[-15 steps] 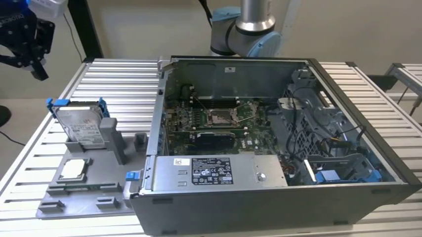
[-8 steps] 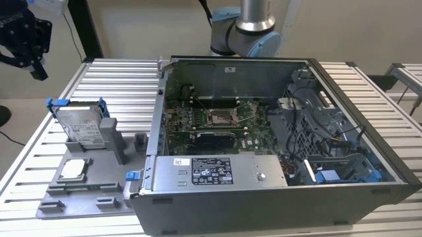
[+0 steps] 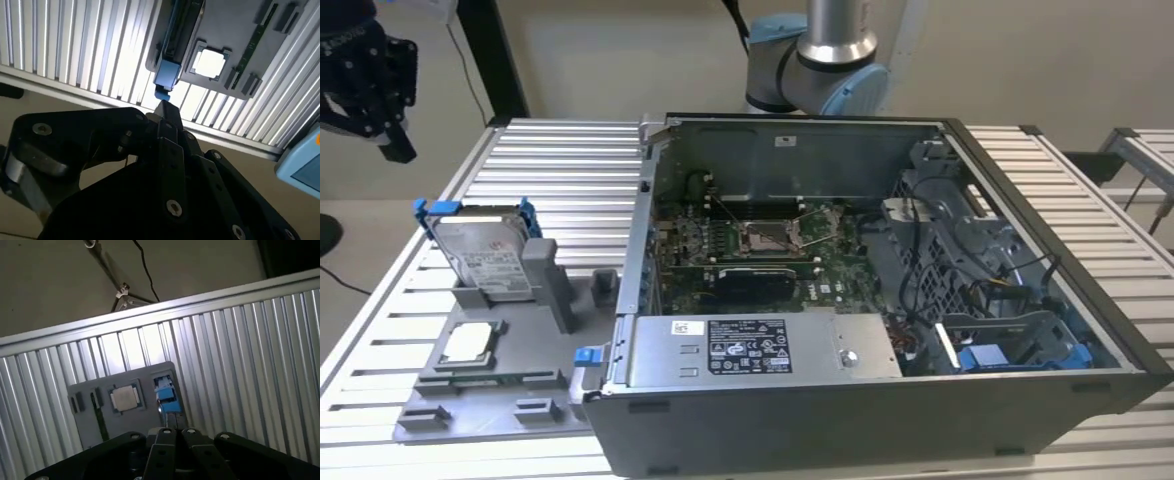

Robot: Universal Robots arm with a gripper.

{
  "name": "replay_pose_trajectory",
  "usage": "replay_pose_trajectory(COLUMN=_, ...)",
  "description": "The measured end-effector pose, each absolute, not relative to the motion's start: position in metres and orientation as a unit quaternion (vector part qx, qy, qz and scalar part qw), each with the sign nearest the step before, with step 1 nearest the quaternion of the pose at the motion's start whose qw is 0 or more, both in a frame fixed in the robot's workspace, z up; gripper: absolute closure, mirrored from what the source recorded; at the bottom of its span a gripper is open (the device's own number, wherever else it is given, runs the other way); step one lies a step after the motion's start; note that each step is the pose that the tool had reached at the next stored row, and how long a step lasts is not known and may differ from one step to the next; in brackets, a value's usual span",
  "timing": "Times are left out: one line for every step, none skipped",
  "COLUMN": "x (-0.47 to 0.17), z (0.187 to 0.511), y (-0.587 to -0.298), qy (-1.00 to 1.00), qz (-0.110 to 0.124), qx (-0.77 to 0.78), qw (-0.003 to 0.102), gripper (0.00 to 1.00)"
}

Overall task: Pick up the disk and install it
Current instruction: 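Pick up the disk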

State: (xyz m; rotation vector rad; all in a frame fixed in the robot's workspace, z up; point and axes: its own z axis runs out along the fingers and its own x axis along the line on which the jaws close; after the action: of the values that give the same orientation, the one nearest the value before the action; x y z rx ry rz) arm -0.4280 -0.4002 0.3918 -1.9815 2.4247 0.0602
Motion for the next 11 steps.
replay_pose_trajectory(x=-0.4280, z=0.3918, y=-0.4002, qy=0.769, qz=0.019, qx=-0.639, qw=0.005, gripper=1.00)
replay_pose_trajectory(x=-0.4280, z=0.3917, y=-0.4002, qy=0.763, qz=0.019, qx=-0.647, qw=0.004, gripper=1.00)
replay_pose_trajectory(x=-0.4280, z=0.3917, y=-0.4002, qy=0.757, qz=0.019, qx=-0.653, qw=0.004, gripper=1.00)
replay_pose_trajectory(x=-0.4280, z=0.3917, y=-0.4002, qy=0.751, qz=0.019, qx=-0.660, qw=0.004, gripper=1.00)
replay_pose_trajectory(x=-0.4280, z=0.3917, y=-0.4002, qy=0.745, qz=0.019, qx=-0.667, qw=0.004, gripper=1.00)
replay_pose_trajectory(x=-0.4280, z=0.3917, y=-0.4002, qy=0.739, qz=0.019, qx=-0.673, qw=0.004, gripper=1.00)
replay_pose_trajectory(x=-0.4280, z=0.3917, y=-0.4002, qy=0.734, qz=0.019, qx=-0.679, qw=0.004, gripper=1.00)
replay_pose_trajectory(x=-0.4280, z=0.3917, y=-0.4002, qy=0.728, qz=0.019, qx=-0.685, qw=0.004, gripper=1.00)
replay_pose_trajectory(x=-0.4280, z=0.3917, y=-0.4003, qy=0.721, qz=0.020, qx=-0.692, qw=0.003, gripper=1.00)
replay_pose_trajectory(x=-0.4280, z=0.3917, y=-0.4003, qy=0.715, qz=0.020, qx=-0.699, qw=0.003, gripper=1.00)
replay_pose_trajectory(x=-0.4280, z=0.3917, y=-0.4003, qy=0.709, qz=0.020, qx=-0.705, qw=0.003, gripper=1.00)
